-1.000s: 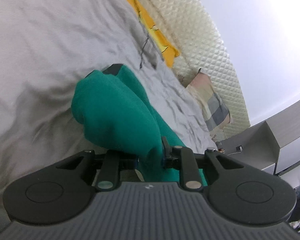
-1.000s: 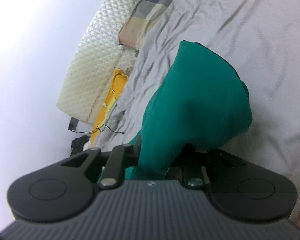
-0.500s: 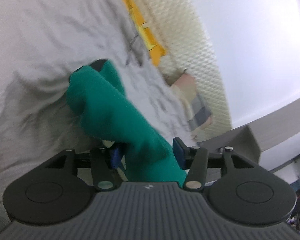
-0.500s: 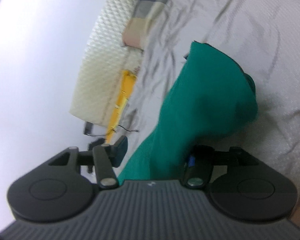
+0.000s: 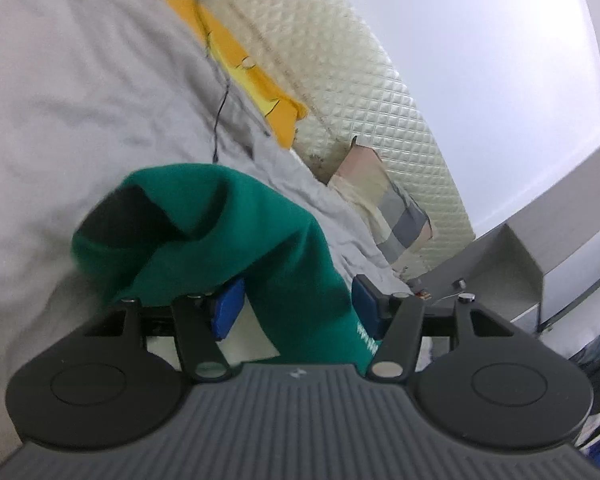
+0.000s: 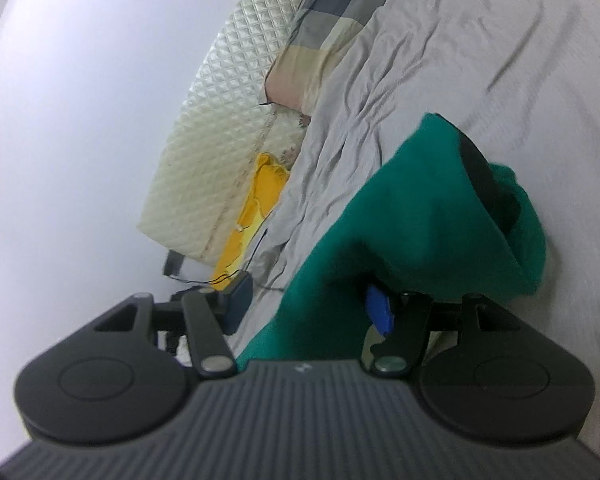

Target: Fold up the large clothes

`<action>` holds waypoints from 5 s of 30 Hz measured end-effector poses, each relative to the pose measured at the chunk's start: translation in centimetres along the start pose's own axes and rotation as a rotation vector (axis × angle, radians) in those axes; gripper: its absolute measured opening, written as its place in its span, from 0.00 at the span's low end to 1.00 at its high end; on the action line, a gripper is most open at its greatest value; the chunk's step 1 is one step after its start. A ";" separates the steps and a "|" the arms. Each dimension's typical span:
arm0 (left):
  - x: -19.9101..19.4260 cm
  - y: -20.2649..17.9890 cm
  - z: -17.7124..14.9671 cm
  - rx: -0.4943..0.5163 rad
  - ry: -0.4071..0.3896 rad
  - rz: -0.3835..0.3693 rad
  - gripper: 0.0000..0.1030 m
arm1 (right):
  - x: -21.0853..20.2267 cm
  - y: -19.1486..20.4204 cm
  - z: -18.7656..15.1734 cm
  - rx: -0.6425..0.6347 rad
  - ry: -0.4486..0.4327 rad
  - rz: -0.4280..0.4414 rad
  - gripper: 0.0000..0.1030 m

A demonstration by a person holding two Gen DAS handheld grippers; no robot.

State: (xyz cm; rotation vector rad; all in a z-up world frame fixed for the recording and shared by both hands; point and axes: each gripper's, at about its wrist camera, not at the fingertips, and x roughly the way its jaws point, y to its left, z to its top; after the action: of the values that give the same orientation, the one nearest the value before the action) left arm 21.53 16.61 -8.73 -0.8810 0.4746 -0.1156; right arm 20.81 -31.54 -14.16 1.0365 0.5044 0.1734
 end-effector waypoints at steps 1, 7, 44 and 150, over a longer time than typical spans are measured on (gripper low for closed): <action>0.9 -0.3 0.5 0.014 -0.006 0.004 0.63 | 0.9 0.3 0.4 -0.006 0.000 -0.016 0.62; 6.6 -0.7 2.6 0.114 -0.013 0.043 0.64 | 6.7 0.9 2.7 -0.090 -0.013 -0.096 0.62; 10.7 0.9 -1.1 0.454 -0.040 0.311 0.67 | 11.5 3.1 -4.9 -0.832 -0.005 -0.278 0.61; 19.1 8.7 -2.5 -0.269 -0.019 0.109 0.72 | 15.1 -7.7 0.0 0.159 -0.022 -0.103 0.52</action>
State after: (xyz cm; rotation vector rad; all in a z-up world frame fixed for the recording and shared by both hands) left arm 36.59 14.85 -23.40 -1.1162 0.5274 0.0577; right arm 33.27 -29.84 -25.61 1.1633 0.5572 0.0308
